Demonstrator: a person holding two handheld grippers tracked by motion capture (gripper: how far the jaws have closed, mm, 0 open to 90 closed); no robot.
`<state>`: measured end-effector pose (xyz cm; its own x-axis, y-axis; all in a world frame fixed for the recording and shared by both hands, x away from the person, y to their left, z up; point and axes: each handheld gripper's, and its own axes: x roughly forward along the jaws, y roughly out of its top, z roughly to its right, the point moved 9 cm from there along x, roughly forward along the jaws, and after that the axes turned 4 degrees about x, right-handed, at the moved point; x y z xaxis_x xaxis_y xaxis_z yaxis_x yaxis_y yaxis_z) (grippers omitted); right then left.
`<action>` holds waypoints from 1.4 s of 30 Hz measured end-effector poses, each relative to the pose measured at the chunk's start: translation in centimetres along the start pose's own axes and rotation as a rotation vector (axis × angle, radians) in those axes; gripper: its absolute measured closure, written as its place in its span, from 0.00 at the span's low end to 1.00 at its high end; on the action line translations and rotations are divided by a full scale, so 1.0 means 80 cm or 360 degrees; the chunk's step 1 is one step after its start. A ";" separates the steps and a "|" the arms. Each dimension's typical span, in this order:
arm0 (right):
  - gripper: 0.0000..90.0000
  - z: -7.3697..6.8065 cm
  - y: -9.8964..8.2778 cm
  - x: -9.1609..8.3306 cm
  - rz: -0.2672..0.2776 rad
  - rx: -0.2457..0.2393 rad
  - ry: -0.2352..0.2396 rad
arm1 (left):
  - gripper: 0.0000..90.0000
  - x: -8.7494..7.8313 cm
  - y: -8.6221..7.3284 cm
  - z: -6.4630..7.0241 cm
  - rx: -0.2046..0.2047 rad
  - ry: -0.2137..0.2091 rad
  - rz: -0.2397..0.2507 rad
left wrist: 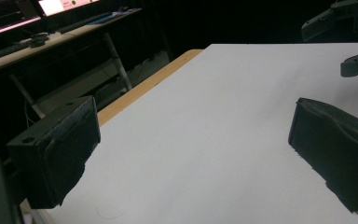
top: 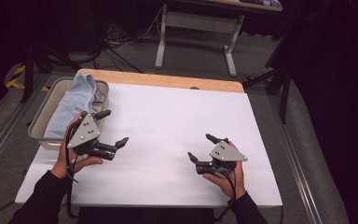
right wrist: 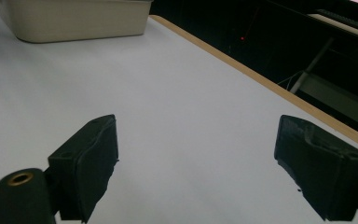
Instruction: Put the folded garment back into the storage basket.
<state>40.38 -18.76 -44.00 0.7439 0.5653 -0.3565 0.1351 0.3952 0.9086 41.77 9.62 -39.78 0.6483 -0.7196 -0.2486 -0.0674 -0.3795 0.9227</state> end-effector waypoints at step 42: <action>0.15 -0.013 0.001 0.003 0.0010 -0.0035 0.0016 | 0.03 -0.016 -0.053 0.035 0.0080 -0.0016 -0.0138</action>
<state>39.88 -17.87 -44.24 0.7379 0.5752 -0.3530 0.1160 0.4072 0.9059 39.10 10.53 -44.23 0.6460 -0.6882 -0.3302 -0.0494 -0.4694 0.8816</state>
